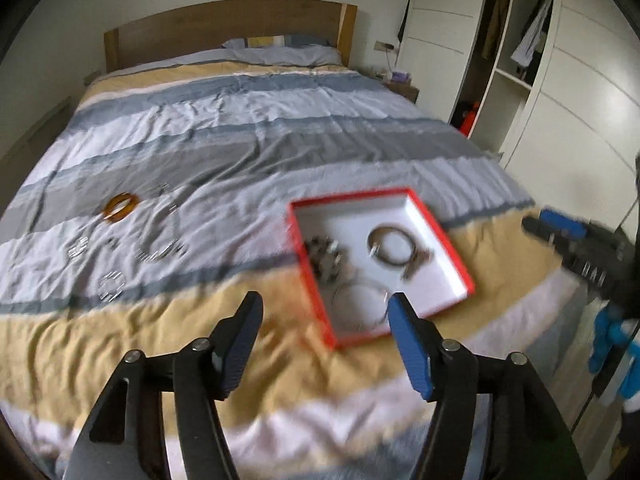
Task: Organize jewelry
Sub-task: 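Withdraw both tools from the box back toward the jewelry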
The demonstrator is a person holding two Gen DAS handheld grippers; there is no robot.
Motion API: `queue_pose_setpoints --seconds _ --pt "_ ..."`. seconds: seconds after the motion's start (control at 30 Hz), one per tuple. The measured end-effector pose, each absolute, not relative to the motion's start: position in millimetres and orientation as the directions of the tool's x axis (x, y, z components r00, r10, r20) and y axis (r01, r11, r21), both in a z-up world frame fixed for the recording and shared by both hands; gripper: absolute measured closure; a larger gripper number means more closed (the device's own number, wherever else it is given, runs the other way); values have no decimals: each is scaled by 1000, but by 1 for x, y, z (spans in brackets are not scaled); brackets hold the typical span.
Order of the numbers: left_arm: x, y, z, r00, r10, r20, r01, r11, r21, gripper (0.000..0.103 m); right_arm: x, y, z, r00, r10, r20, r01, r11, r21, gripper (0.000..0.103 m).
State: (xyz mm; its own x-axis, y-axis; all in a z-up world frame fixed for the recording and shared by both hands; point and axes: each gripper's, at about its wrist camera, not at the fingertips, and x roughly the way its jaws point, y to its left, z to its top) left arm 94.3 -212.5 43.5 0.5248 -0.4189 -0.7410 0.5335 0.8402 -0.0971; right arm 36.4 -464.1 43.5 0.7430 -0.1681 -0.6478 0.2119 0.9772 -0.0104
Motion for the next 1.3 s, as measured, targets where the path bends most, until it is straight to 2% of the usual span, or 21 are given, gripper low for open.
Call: queue_pose_setpoints --seconds 0.23,0.37,0.6,0.87,1.3 --pt "39 -110 53 618 -337 -710 438 898 -45 34 -9 -406 73 789 -113 -603 153 988 14 60" --pt "19 -41 64 673 -289 -681 340 938 -62 27 -30 -374 93 819 -78 -568 106 994 16 60" --pt "4 47 70 729 -195 -656 193 978 -77 27 -45 -336 112 842 -35 -538 40 999 -3 60" --pt "14 74 50 723 -160 -673 127 987 -98 22 -13 -322 95 822 -8 -569 16 1000 9 60" --pt "107 40 -16 624 -155 -766 125 987 -98 23 88 -304 10 711 107 -695 -82 994 68 60"
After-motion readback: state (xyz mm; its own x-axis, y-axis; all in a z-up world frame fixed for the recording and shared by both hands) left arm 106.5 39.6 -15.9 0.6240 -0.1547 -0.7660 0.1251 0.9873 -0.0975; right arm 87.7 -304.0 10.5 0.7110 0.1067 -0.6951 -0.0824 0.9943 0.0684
